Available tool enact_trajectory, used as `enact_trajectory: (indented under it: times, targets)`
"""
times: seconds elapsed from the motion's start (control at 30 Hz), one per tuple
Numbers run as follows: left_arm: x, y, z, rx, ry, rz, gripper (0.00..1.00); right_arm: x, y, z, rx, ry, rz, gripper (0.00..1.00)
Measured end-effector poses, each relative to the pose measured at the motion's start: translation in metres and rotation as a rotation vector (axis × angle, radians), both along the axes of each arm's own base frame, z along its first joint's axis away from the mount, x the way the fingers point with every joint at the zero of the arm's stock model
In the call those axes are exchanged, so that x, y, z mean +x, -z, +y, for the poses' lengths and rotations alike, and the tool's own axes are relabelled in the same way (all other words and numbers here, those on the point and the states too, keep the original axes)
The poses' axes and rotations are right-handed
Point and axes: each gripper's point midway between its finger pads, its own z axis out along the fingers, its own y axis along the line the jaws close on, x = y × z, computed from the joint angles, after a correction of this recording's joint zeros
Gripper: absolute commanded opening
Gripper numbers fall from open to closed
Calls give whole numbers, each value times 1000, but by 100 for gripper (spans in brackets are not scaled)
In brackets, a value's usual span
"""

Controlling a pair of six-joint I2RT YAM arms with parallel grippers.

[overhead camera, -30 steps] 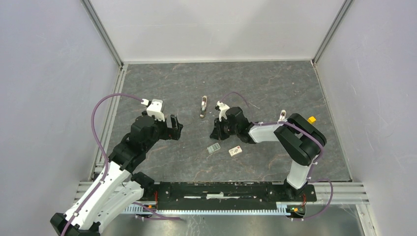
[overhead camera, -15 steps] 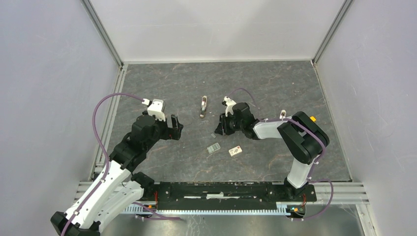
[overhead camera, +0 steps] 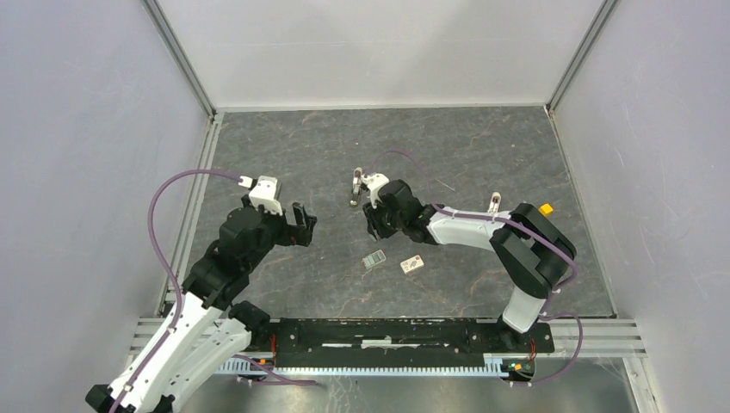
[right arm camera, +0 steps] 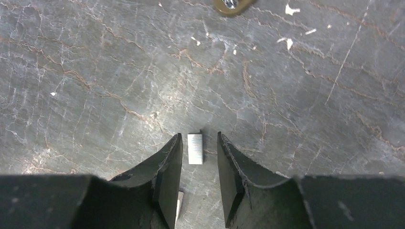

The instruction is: Load the staples into the stapler

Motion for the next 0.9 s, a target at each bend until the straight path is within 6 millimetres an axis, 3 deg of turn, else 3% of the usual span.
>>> enact_trajectory:
  times: [0.2, 0.6, 0.9]
  targets:
    - [-2, -11, 6, -15, -21, -43, 100, 1, -6, 8, -63, -24, -40, 39]
    - [-4, -16, 13, 7, -35, -81, 100, -14, 22, 5, -155, -54, 18, 38]
    - [-4, -16, 14, 16, -35, -86, 100, -12, 23, 3, -227, -45, -9, 30]
